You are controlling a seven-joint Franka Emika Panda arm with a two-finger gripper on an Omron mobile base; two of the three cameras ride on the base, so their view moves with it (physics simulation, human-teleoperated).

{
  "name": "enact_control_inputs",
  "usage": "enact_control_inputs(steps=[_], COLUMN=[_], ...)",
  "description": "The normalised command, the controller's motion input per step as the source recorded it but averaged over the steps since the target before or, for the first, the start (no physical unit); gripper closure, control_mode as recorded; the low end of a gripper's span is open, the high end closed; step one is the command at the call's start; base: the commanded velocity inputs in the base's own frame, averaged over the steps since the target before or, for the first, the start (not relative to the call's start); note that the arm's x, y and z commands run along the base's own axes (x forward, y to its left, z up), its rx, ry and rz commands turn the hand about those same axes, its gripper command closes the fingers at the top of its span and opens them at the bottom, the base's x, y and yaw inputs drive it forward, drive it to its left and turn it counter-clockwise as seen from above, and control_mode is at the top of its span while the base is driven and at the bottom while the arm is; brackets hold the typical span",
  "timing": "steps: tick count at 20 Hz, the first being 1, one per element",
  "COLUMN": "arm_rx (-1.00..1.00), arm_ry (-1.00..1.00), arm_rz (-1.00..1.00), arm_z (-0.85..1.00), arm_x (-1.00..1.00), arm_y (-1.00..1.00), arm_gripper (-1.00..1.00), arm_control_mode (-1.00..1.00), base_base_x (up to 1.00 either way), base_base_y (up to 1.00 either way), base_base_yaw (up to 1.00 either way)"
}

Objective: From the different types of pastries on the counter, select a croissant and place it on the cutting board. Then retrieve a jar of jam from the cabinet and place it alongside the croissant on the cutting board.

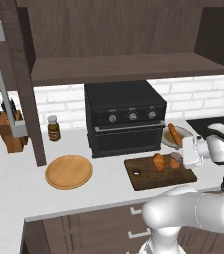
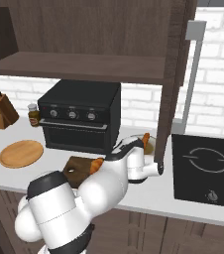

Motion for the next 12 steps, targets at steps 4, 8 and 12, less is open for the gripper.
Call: enact_control_inputs(steps=[4, 8, 12], arm_rx=[0.0, 0.0, -0.06], arm_ry=[-0.05, -0.02, 0.0], arm_rz=[0.0, 0.0, 0.0], arm_z=[0.45, 0.19, 0.0], arm_x=[-0.28, -0.4, -0.58], arm_y=[0.0, 0.0, -0.09], arm_gripper=[-1.0, -1.0, -1.0], arm_control_mode=[-1.0, -1.0, -1.0], base_base_x=[0.0, 0.0, 0.0], base_base_y=[0.0, 0.0, 0.0], base_base_yaw=[0.0, 0.0, 0.0])
